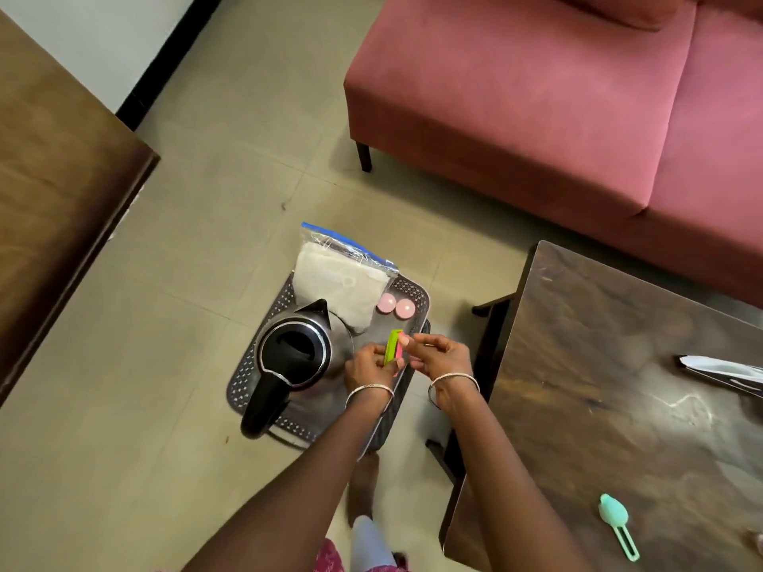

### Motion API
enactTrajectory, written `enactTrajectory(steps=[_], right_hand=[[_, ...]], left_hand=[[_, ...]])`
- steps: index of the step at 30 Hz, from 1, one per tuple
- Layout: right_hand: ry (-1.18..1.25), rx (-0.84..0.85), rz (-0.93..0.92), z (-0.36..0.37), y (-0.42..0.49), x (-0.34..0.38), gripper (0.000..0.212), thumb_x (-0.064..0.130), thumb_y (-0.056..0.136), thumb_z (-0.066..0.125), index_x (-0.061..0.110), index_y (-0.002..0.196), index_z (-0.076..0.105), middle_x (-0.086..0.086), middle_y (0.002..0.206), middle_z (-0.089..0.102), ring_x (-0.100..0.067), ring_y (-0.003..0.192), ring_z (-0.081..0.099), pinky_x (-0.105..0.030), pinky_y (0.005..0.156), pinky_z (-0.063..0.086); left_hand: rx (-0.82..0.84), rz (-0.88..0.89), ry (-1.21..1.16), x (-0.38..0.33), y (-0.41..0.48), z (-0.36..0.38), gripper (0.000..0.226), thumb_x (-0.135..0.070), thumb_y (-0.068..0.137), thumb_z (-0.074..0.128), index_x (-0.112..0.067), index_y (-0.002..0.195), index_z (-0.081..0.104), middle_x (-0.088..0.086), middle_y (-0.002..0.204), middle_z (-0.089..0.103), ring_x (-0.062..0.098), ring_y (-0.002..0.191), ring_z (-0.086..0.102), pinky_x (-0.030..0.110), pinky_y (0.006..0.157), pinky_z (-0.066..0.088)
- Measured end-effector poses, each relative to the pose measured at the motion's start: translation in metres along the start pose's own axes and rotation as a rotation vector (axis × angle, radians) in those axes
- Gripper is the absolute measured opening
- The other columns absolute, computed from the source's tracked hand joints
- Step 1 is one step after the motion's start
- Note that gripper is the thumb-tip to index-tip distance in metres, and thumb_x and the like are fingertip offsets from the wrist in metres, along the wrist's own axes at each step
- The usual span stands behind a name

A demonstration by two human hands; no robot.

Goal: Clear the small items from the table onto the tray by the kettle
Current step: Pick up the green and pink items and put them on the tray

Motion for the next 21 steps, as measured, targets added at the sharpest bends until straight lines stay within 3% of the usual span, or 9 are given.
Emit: enactTrajectory(steps=[5, 9, 14, 21], right_hand=[[0.07, -0.138, -0.068, -0.035, 0.016, -0.019, 0.01, 0.01, 0.078, 0.081, 0.007, 0.078, 0.072, -0.002, 0.063, 0.068, -0.011, 0.051, 0.058, -0.025, 0.059, 0.055], [0.129, -0.179, -0.031, -0.054, 0.021, -0.047, 0.006, 0.006, 0.081, 0.077, 0.006, 0.079, 0.071, -0.004, 0.059, 0.064, -0.011, 0.047, 0.055, -0.021, 0.053, 0.055], [0.143, -0.217, 0.019, -0.061, 0.025, -0.07, 0.005, 0.006, 0.083, 0.075, 0.006, 0.08, 0.072, -0.005, 0.059, 0.065, -0.01, 0.045, 0.056, -0.021, 0.052, 0.054], [0.139, -0.182, 0.022, -0.049, 0.034, -0.069, 0.005, 0.006, 0.084, 0.074, 0.007, 0.079, 0.072, -0.001, 0.055, 0.067, -0.009, 0.045, 0.059, -0.021, 0.052, 0.055]], left_hand=[[-0.116, -0.035, 0.091, -0.007, 0.025, 0.008, 0.028, -0.016, 0.071, 0.083, -0.008, 0.092, 0.068, 0.012, 0.087, 0.075, 0.027, 0.079, 0.07, 0.027, 0.072, 0.051], [-0.089, -0.046, 0.158, -0.008, 0.043, 0.017, 0.029, -0.014, 0.074, 0.081, -0.004, 0.098, 0.069, 0.015, 0.094, 0.075, 0.029, 0.086, 0.07, 0.033, 0.08, 0.054], [-0.056, -0.015, 0.314, -0.009, 0.052, 0.021, 0.026, -0.021, 0.077, 0.079, -0.009, 0.099, 0.073, 0.014, 0.095, 0.075, 0.028, 0.088, 0.068, 0.031, 0.074, 0.048], [-0.048, -0.007, 0.479, -0.014, 0.05, 0.026, 0.025, -0.029, 0.081, 0.075, -0.014, 0.1, 0.076, 0.014, 0.104, 0.07, 0.031, 0.097, 0.064, 0.036, 0.081, 0.053]])
Point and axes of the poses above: each hand's wrist, its own y-axis towards the middle knuckle, its own z-axis out of the palm, x = y × z, the point moved 9 cm from there along y, towards the middle knuckle
